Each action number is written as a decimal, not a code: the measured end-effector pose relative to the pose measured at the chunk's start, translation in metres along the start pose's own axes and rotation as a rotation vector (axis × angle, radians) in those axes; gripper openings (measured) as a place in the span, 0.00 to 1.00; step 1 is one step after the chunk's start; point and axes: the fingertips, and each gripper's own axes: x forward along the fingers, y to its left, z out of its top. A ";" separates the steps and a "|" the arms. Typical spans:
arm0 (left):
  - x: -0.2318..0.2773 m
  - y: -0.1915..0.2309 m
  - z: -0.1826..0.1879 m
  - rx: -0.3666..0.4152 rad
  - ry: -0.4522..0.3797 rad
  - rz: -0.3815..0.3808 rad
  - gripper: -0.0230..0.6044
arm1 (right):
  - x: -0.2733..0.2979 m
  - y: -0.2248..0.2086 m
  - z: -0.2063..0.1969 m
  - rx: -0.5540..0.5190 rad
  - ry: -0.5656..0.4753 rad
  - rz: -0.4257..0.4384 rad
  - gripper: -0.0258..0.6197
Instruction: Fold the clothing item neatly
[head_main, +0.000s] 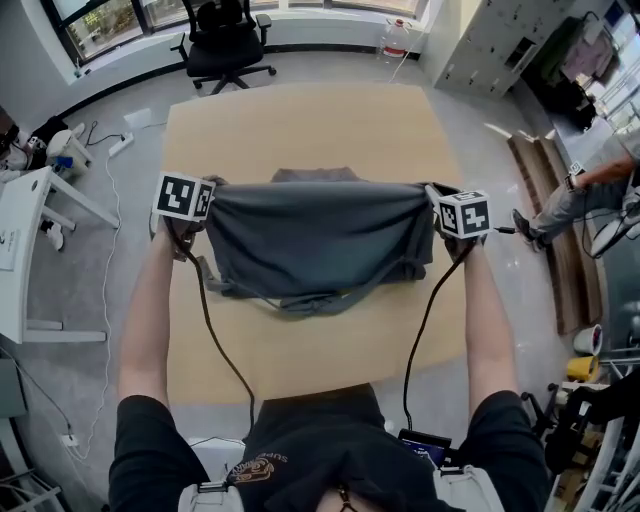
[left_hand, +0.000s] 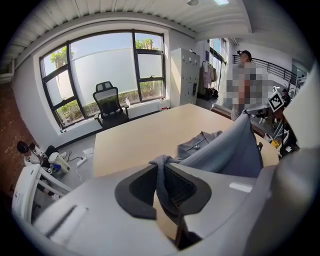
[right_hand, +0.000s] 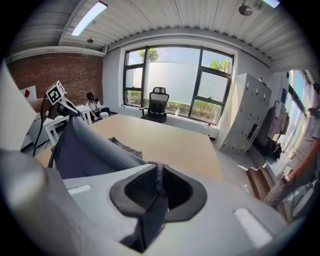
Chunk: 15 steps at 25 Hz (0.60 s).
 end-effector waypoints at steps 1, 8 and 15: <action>0.010 0.003 0.001 -0.008 0.012 0.005 0.10 | 0.010 -0.004 0.001 0.003 0.007 0.003 0.10; 0.084 0.026 -0.002 -0.097 0.072 0.049 0.10 | 0.093 -0.022 -0.002 0.035 0.073 0.073 0.10; 0.156 0.046 -0.026 -0.128 0.156 0.083 0.10 | 0.174 -0.022 -0.025 0.058 0.189 0.154 0.11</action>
